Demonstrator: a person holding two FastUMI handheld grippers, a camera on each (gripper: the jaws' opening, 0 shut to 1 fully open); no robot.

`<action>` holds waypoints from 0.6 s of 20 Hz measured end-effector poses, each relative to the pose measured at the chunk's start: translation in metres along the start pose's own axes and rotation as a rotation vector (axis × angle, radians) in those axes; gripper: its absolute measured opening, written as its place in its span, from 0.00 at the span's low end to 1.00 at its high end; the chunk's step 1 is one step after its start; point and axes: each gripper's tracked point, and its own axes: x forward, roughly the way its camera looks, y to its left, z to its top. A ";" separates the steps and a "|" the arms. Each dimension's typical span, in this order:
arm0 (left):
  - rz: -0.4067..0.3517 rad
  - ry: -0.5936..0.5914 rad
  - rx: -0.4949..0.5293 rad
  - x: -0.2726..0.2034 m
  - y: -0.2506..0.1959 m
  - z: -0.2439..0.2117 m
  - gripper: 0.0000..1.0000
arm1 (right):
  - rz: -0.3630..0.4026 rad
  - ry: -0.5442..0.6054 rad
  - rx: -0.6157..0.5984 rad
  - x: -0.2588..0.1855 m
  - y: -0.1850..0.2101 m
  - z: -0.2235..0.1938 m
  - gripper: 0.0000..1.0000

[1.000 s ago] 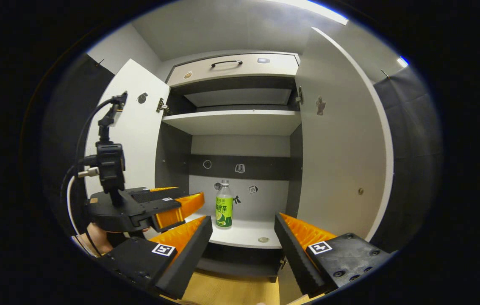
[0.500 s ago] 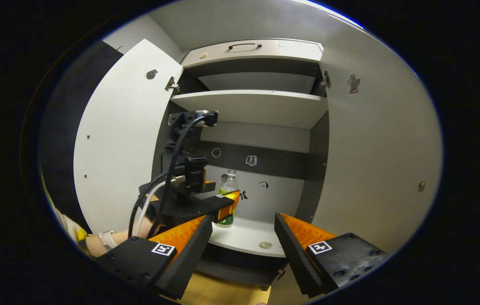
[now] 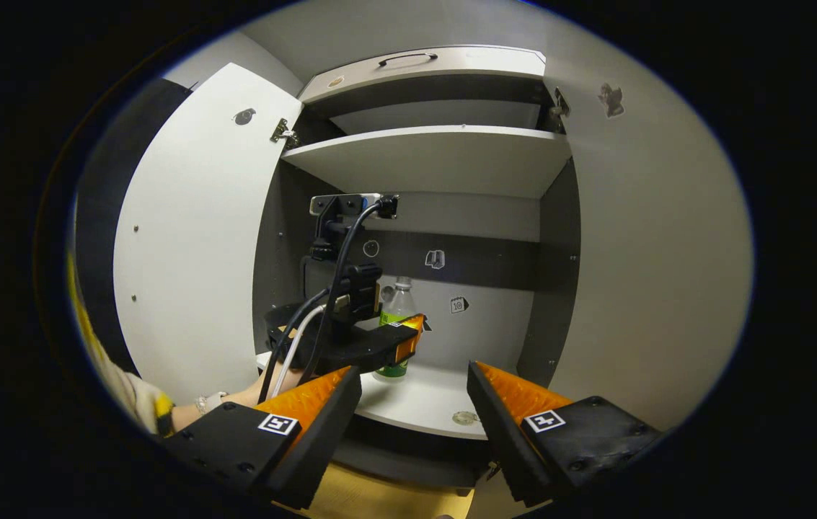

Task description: Grasp the bottle in the cabinet with the left hand and place it on the coaster, then close the right door with the right hand and the left door with the left hand.

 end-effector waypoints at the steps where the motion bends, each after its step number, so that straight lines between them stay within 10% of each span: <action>1: 0.001 0.004 -0.003 0.003 0.001 -0.002 0.93 | 0.001 0.002 0.002 0.002 -0.001 -0.001 0.98; 12: -0.029 0.012 -0.039 0.025 -0.002 -0.021 0.80 | 0.010 0.060 -0.002 0.012 -0.003 -0.020 0.98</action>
